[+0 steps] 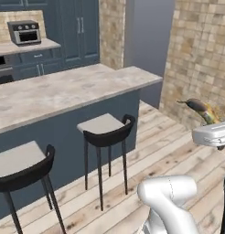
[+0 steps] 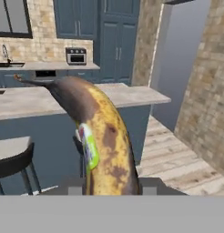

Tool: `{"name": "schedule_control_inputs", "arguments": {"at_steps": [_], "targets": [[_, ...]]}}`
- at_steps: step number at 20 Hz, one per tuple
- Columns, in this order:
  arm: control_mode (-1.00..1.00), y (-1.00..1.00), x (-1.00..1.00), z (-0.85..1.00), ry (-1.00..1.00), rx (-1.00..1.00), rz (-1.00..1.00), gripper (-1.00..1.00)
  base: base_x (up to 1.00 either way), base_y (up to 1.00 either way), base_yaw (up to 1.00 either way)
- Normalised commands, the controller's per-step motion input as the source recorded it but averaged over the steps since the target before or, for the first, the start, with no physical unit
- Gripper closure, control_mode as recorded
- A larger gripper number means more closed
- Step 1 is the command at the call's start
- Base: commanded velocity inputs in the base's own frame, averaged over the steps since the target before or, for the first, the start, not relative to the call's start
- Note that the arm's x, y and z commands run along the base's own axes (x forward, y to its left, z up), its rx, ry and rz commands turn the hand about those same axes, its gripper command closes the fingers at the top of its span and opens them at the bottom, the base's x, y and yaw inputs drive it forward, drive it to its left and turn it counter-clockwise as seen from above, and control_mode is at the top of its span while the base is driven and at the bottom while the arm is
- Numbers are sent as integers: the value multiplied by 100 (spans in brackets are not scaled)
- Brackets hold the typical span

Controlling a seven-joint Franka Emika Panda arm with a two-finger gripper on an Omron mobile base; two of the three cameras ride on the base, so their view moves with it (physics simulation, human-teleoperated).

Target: Pick up the peach and banana from the fridge and place one fruit on each plate on the dining counter.

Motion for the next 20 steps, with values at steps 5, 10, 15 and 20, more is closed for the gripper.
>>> {"name": "schedule_control_inputs", "arguments": {"at_steps": [5, 10, 15, 20], "targets": [[100, 0, 0, 0, 0, 0, 0, 100, -21, 82, 65], [100, 0, 0, 0, 0, 0, 0, 100, -6, 99, 49], [100, 0, 0, 0, 0, 0, 0, 100, 7, 100, 28], [100, 0, 0, 0, 0, 0, 0, 100, 26, 100, 18]]}}
